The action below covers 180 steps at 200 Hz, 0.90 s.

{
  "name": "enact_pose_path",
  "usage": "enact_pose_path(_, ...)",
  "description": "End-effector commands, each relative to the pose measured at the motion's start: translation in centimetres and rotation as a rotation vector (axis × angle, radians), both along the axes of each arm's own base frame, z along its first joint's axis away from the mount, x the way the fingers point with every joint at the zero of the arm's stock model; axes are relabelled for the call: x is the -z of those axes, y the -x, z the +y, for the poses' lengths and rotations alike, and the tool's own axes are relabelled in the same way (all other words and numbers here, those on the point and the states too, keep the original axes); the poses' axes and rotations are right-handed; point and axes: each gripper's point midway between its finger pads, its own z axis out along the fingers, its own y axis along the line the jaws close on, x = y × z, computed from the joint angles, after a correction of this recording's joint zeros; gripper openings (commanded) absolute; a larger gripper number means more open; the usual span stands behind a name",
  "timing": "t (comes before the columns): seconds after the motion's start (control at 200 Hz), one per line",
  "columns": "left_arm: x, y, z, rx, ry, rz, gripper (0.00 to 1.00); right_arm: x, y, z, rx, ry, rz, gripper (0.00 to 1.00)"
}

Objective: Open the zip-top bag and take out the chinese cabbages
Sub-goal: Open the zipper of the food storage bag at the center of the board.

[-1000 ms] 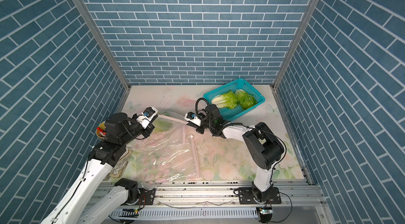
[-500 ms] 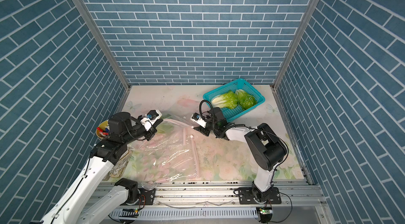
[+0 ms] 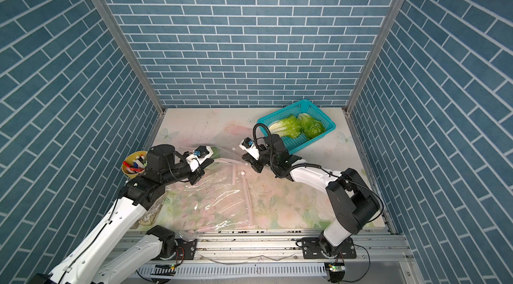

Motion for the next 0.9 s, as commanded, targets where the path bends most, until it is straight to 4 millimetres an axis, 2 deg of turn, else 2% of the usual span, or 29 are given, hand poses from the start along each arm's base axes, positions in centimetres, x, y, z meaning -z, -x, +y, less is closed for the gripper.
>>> enact_pose_path(0.0, 0.8, 0.2, -0.1, 0.0, -0.005, 0.03, 0.0, 1.5, 0.8, 0.3, 0.013, 0.006, 0.096, 0.08)
enact_pose_path(0.425, 0.9, 0.1, -0.1, -0.004, -0.01, 0.032, 0.0, 3.7, 0.6, 1.7, 0.022, 0.03, 0.12, 0.02)
enact_pose_path(0.755, 1.0, -0.1, -0.2, -0.008, -0.005, 0.037, 0.0, 3.4, 0.5, 2.3, 0.058, 0.02, 0.168, 0.01)
enact_pose_path(0.895, 1.2, -0.3, -0.2, -0.016, -0.005, 0.045, 0.0, 3.1, 1.2, 2.9, 0.03, 0.012, 0.166, 0.01)
